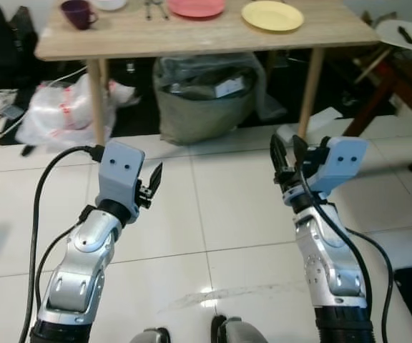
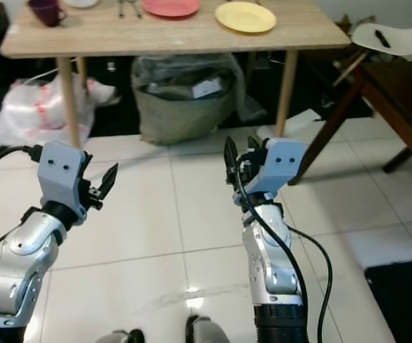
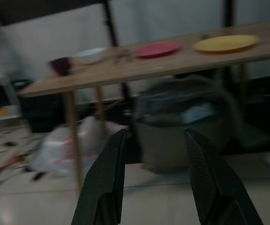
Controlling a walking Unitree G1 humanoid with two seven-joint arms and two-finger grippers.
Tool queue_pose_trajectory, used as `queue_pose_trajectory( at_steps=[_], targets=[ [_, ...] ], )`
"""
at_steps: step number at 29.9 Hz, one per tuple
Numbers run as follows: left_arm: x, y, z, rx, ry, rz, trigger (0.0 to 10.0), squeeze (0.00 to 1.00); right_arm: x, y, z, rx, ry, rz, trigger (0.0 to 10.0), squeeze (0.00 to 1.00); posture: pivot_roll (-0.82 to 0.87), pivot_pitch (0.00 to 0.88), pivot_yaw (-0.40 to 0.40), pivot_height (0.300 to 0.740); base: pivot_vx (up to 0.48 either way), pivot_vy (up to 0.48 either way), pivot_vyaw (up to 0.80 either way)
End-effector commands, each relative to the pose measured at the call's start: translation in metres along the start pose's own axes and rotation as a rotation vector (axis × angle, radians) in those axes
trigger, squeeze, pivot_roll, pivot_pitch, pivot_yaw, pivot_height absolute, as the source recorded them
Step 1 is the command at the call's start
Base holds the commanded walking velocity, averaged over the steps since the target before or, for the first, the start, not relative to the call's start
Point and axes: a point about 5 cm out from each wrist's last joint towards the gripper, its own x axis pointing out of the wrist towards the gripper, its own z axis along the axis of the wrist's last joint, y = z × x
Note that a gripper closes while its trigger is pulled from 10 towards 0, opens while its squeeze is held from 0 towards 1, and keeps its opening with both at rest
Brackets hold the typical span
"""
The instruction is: Setting the table
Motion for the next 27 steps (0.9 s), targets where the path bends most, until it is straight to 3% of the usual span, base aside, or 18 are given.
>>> queue_pose_trajectory(
  at_steps=[1,10,21,27],
  targets=[
    [-0.0001,-0.0038,-0.0038,-0.004,0.017,-0.013,10.0,0.0,-0.0039,-0.0054,-0.0028,-0.005,0.012,-0.022,10.0,0.0,-0.06,0.068,0.061,0.74,-0.311,0.0,0.0],
    [0.0004,-0.0039,-0.0036,-0.003,0.017,-0.014,10.0,0.0,-0.0037,-0.0057,-0.0032,-0.007,0.014,-0.023,10.0,0.0,-0.06,0.067,0.061,0.74,-0.29,0.0,0.0],
    [0.0026,-0.0022,-0.0067,-0.059,0.052,0.006,10.0,0.0,-0.0033,-0.0057,-0.0033,-0.008,0.013,-0.019,10.0,0.0,-0.06,0.061,0.063,0.74,0.0,0.0,0.0],
    [0.0053,0.0016,-0.008,-0.026,0.061,0.032,10.0,0.0,-0.0031,-0.0052,-0.0029,-0.007,0.011,-0.015,10.0,0.0,-0.06,0.061,0.063,0.74,0.0,0.0,0.0]
  ],
)
